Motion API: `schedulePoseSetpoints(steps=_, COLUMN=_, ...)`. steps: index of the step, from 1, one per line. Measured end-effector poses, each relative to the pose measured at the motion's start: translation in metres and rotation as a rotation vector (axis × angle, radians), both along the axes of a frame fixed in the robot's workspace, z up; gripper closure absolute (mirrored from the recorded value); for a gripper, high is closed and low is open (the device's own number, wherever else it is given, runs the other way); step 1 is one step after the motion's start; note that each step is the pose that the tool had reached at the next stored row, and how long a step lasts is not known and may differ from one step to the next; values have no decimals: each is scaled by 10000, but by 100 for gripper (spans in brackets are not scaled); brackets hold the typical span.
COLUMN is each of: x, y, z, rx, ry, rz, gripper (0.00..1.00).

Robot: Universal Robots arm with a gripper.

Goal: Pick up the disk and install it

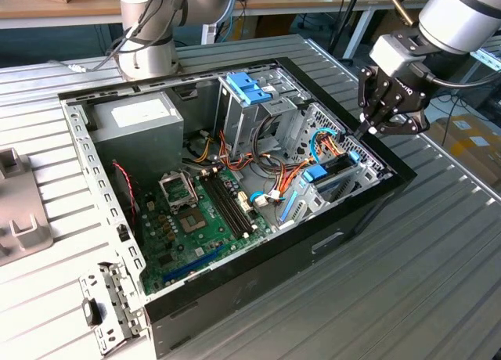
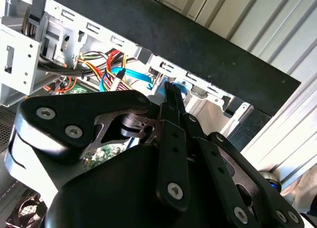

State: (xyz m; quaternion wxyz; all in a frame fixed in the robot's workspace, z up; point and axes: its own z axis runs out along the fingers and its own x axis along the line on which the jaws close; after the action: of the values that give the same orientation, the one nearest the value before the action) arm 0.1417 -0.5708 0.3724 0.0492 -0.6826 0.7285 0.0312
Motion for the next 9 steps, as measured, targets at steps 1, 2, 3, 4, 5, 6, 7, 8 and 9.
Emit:
schedulePoseSetpoints(steps=1, x=1, y=0, z=1, rx=-1, ry=0, rz=1, gripper=89)
schedulePoseSetpoints(steps=2, x=1, y=0, z=1, rx=-1, ry=0, rz=1, gripper=89)
schedulePoseSetpoints(steps=3, x=1, y=0, z=0, rx=-1, ry=0, rz=1, gripper=89)
schedulePoseSetpoints(steps=4, x=1, y=0, z=1, rx=-1, ry=0, rz=1, gripper=89)
schedulePoseSetpoints(steps=5, x=2, y=0, z=1, rx=-1, ry=0, rz=1, gripper=89)
schedulePoseSetpoints(steps=6, x=2, y=0, z=0, rx=-1, ry=0, rz=1, gripper=89)
schedulePoseSetpoints(steps=7, x=2, y=0, z=0, rx=-1, ry=0, rz=1, gripper=89)
schedulePoseSetpoints(steps=8, x=2, y=0, z=0, rx=-1, ry=0, rz=1, gripper=89)
schedulePoseSetpoints(steps=9, x=2, y=0, z=1, rx=-1, ry=0, rz=1, gripper=89)
